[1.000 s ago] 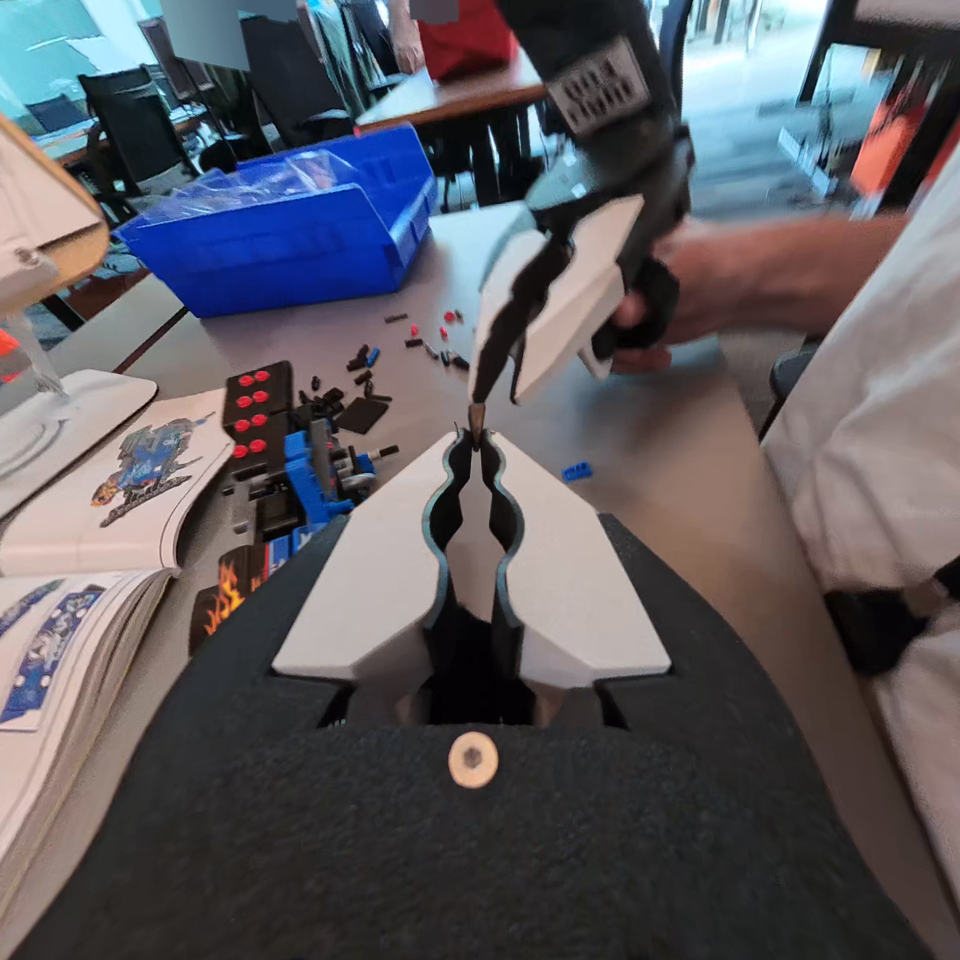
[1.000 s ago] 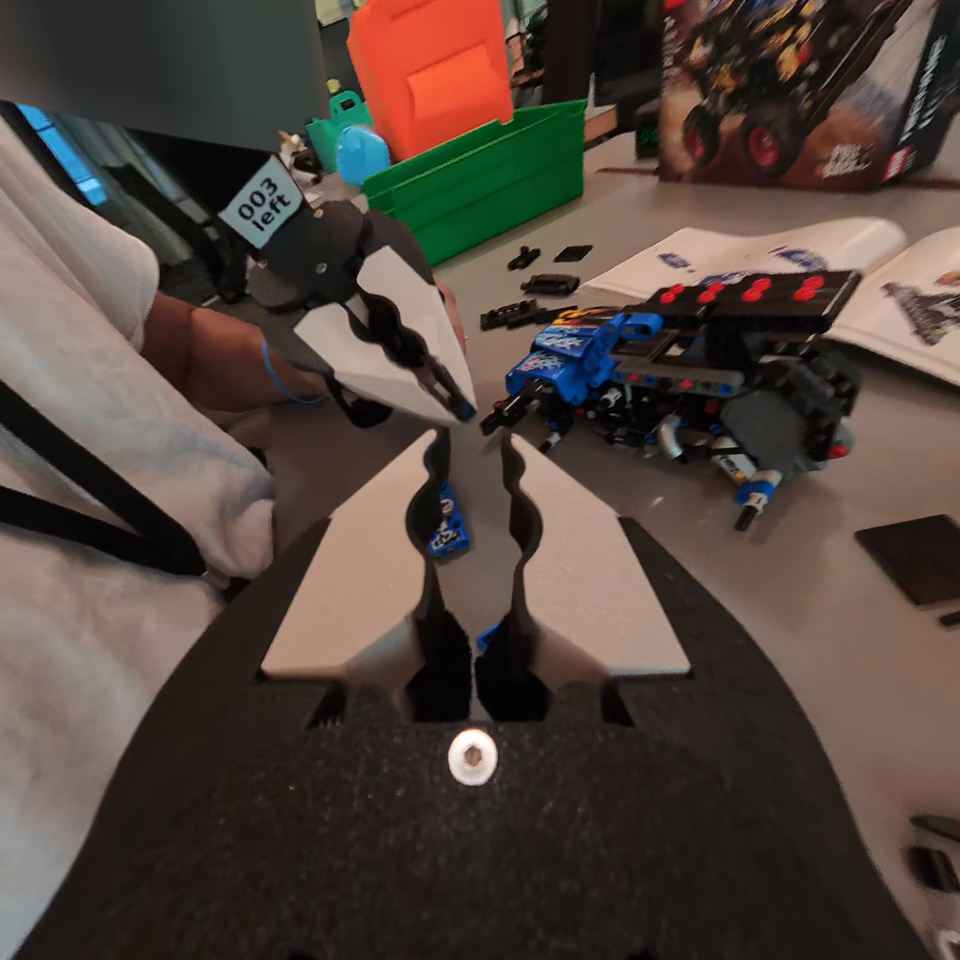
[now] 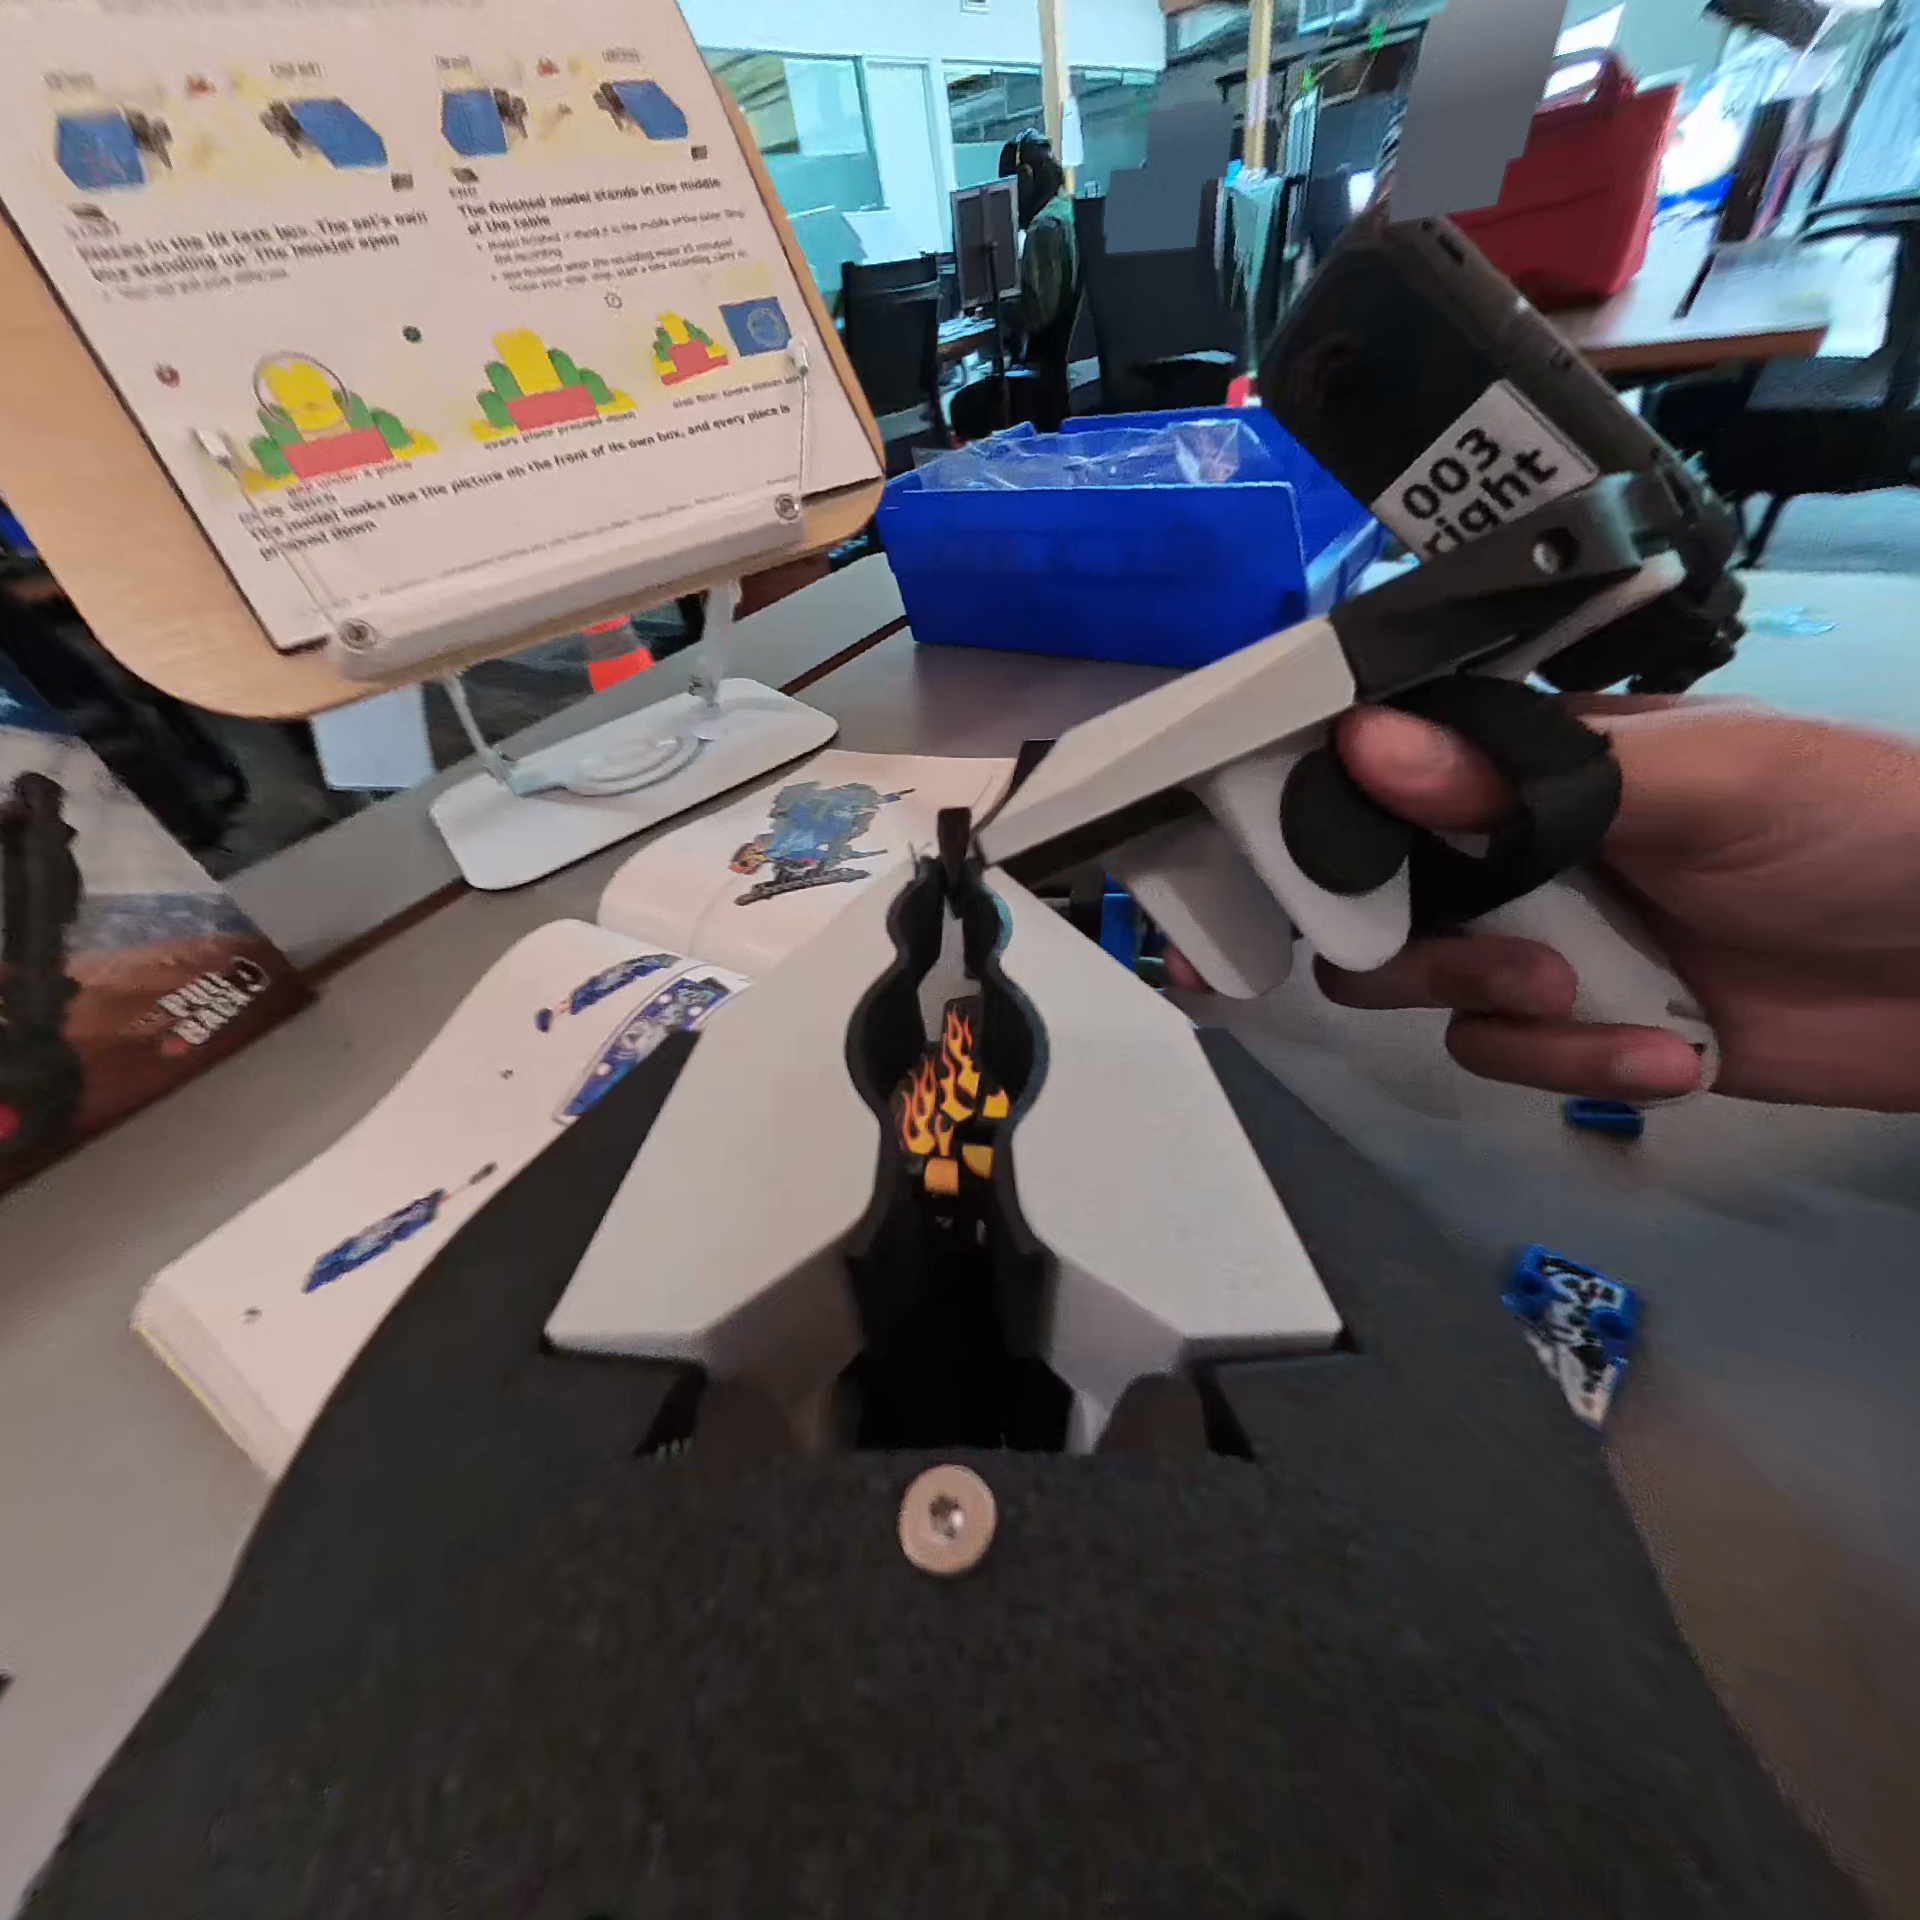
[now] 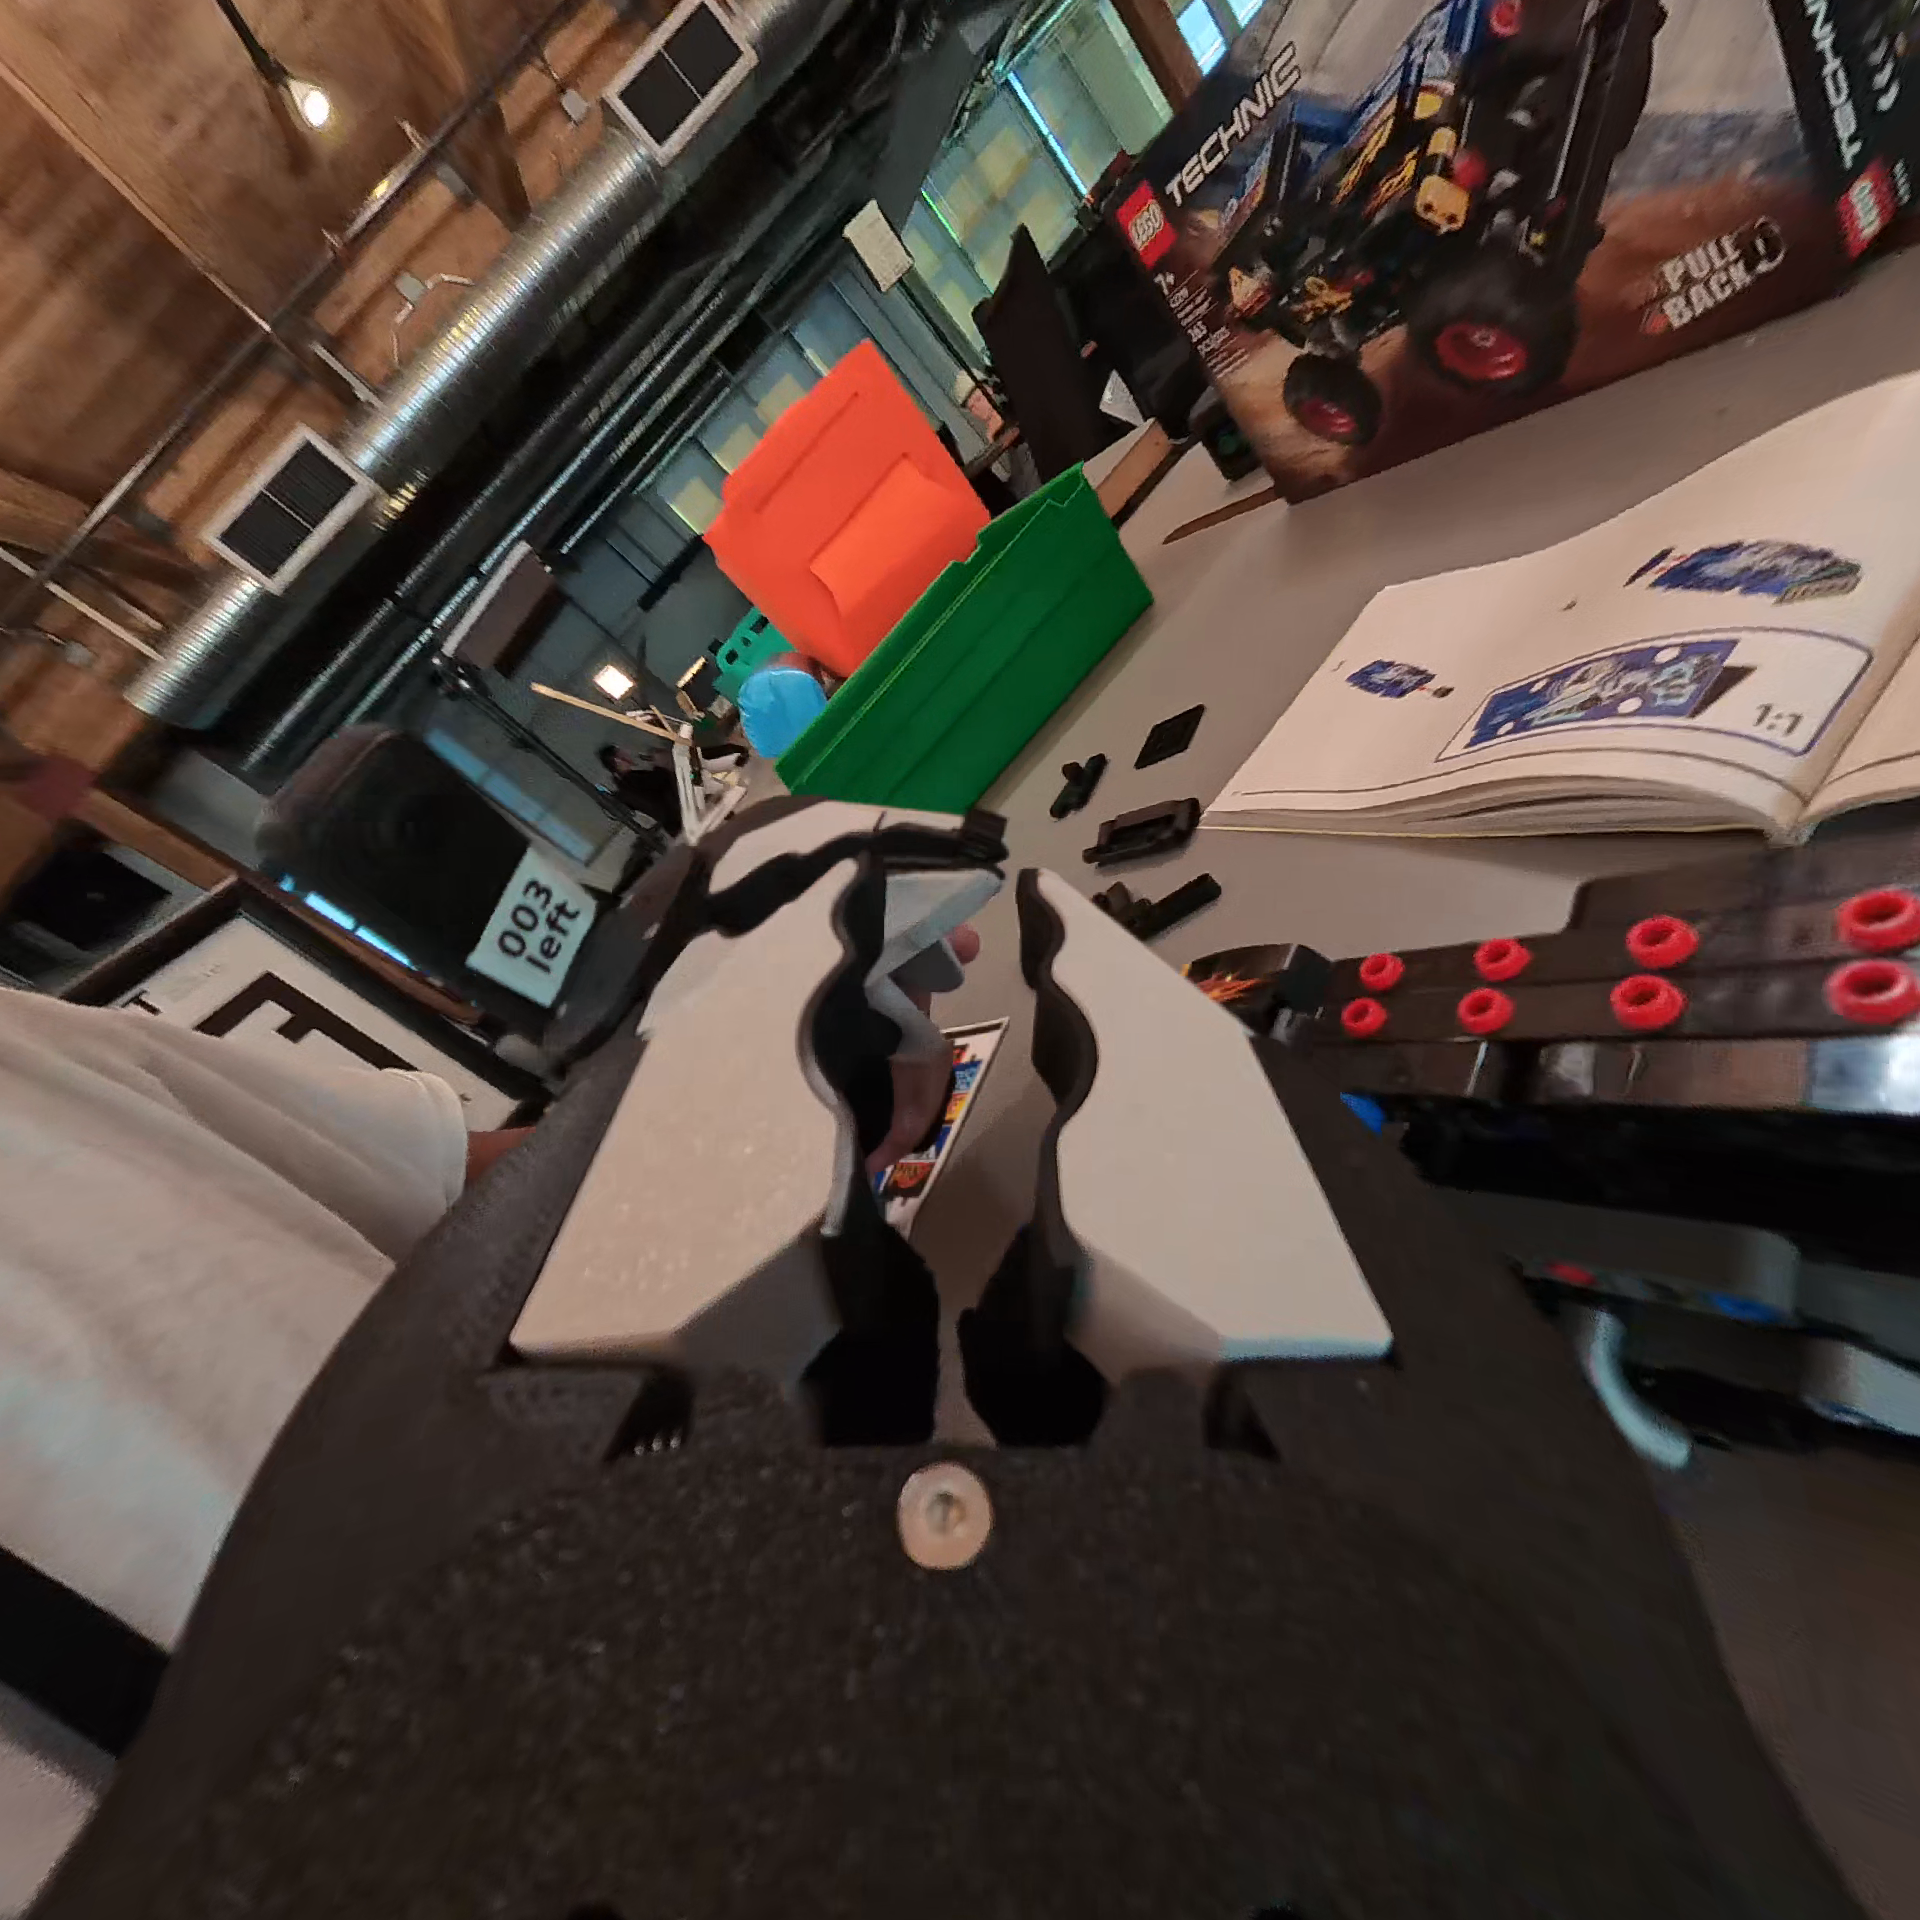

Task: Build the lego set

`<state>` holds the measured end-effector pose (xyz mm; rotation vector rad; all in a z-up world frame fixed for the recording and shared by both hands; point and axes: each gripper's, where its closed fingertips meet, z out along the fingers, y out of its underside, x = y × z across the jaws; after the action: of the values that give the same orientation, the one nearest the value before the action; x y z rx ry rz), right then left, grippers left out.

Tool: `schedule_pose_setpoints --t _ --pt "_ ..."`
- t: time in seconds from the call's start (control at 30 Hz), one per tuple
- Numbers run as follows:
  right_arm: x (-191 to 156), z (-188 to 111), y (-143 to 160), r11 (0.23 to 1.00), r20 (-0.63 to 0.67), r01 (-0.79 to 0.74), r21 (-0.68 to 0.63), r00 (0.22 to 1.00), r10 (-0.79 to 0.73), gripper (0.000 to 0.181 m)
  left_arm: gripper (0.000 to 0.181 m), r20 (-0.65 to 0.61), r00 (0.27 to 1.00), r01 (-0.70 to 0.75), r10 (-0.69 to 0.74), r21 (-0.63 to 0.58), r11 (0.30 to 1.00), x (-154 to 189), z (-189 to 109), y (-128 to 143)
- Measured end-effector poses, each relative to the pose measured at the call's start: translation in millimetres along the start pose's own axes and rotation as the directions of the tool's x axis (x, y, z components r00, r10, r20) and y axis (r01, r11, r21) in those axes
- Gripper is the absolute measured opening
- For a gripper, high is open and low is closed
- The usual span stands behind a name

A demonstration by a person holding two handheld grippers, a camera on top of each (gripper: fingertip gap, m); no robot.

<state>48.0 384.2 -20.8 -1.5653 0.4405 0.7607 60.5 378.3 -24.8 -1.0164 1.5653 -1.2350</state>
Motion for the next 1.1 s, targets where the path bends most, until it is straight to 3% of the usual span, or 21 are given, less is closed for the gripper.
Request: schedule_pose_setpoints --t 0.1,0.3,0.47,0.7,1.1 --pt "-3 -2 0 0.998 0.050 -0.069 0.015 0.996 0.068 0.024 0.002 0.043 0.995 -0.093 0.093 -0.003 0.996 2 -2 -3" --pt "-10 -8 -8 0.982 0.147 -0.173 0.078 0.976 0.160 0.020 0.002 0.058 0.989 -0.137 0.137 -0.008 0.991 7 -3 -6" --pt "-8 -11 -7 0.982 0.125 -0.159 0.101 0.981 0.146 0.007 0.001 0.049 0.990 -0.133 0.133 -0.007 0.991 13 -3 -8" --pt "-6 -12 -5 0.978 0.103 -0.174 0.116 0.981 0.162 0.007 0.002 0.113 0.983 -0.142 0.147 -0.046 0.989 13 -2 -4" --pt "-8 -13 -4 0.976 0.125 -0.186 0.112 0.977 0.172 0.011 0.001 0.117 0.985 -0.125 0.130 -0.044 0.991 11 -3 -5"
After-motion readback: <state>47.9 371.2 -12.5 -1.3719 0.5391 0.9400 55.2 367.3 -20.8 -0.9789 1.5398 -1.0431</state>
